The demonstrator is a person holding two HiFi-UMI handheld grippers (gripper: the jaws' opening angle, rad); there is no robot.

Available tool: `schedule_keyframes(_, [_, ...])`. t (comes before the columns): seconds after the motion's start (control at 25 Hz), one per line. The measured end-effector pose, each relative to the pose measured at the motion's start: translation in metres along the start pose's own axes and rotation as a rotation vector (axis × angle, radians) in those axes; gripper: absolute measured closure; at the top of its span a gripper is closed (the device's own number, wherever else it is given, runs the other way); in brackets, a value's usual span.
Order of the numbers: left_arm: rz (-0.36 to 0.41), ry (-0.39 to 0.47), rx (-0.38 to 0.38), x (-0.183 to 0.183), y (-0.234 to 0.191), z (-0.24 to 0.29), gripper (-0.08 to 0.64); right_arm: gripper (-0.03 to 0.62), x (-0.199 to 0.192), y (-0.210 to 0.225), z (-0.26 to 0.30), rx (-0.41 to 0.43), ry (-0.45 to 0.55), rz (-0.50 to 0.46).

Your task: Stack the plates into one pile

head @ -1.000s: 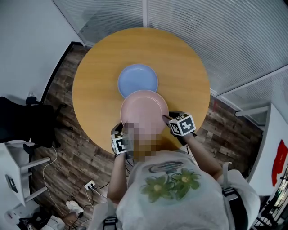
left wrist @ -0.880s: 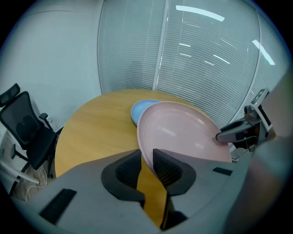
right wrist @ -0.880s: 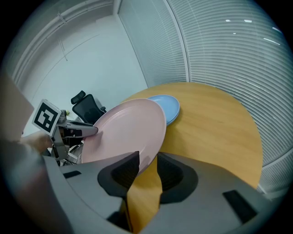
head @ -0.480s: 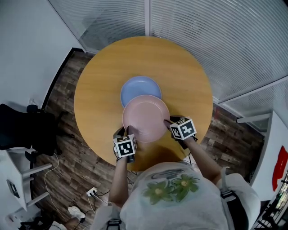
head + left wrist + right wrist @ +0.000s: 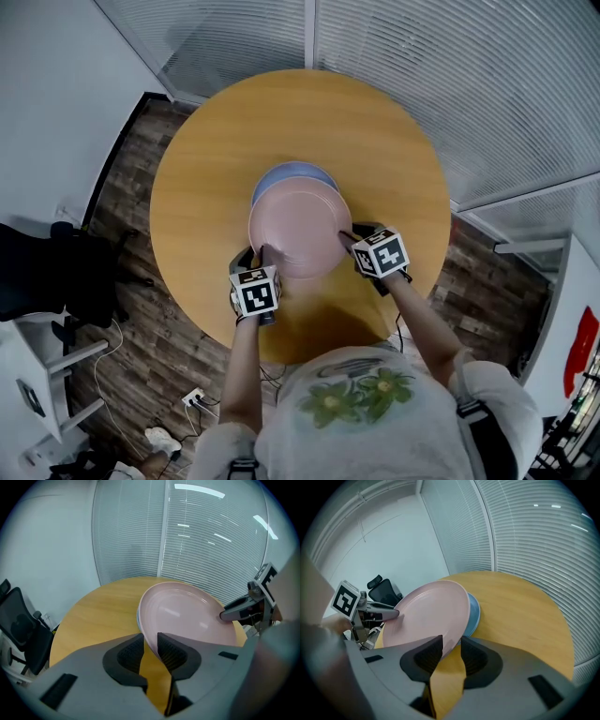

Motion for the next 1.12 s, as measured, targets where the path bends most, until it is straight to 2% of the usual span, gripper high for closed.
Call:
schedule_keyframes(0.32, [0.047, 0.033, 0.022, 0.037, -0.023, 0.028, 0.463, 0.453, 0.039, 0.009, 0.029, -0.042, 0.021, -0.044])
schedule_keyframes(0.52, [0.063, 0.007, 0.030, 0.046, -0.036, 0.048, 0.456, 0.453, 0.056, 0.016, 0.049, -0.061, 0.018, -0.071])
schedule_keyframes(1.12, [0.073, -0.074, 0.014, 0.038, -0.047, 0.092, 0.449, 0.453, 0.048, 0.028, 0.087, -0.089, -0.020, -0.079])
Point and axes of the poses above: the fingertips, and each gripper's own axes: z forward along the fingers, y to its right, x out of its top, the point moved 7 cm from there along -z, backward along the fingers, and after that the axes turned 13 degrees about -x, right-handed, at the moved point
